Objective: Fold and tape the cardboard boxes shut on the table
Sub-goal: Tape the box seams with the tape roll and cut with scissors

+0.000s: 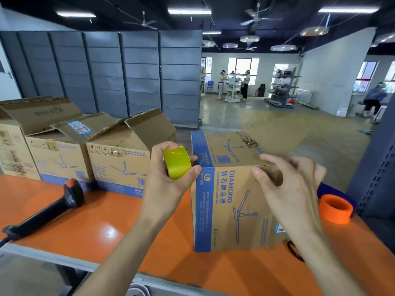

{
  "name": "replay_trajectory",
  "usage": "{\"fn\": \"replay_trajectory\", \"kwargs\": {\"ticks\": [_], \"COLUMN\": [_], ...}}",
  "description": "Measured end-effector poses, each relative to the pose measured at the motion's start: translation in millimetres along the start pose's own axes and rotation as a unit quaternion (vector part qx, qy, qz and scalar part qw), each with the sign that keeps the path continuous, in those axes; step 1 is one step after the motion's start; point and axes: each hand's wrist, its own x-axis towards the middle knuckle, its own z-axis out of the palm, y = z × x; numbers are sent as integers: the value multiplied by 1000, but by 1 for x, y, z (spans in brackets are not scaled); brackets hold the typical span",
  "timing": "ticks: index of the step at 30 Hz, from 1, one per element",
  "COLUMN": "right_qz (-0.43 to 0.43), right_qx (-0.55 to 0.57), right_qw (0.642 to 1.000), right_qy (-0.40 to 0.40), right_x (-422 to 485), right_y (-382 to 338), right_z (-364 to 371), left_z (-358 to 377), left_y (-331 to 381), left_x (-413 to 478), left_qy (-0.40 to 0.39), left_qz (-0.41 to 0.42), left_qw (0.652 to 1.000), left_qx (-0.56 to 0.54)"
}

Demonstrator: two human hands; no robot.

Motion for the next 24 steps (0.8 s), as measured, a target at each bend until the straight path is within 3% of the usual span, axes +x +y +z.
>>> {"fn": "replay_trajectory", "kwargs": {"ticks": [11,18,21,24], "right_qz": [-26,-93,-112,-112], "right_qx": [-21,13,73,179], "right_qw": [999,994,991,976], "right_qy": [14,56,28,-60], "right_x": [-4,-20,-32,-47], "right_y": [-15,-40,-50,-63], "right_z": [-1,-12,-17,-27], "left_z": [2,3,2,0], "left_y": [12,35,51,71], "left_x": [-3,-21,-37,-53], "left_qy": [7,36,64,80], "left_qz": [-10,8,26,20], "left_qw": [999,998,995,995], "left_qx": [31,56,66,65]}}
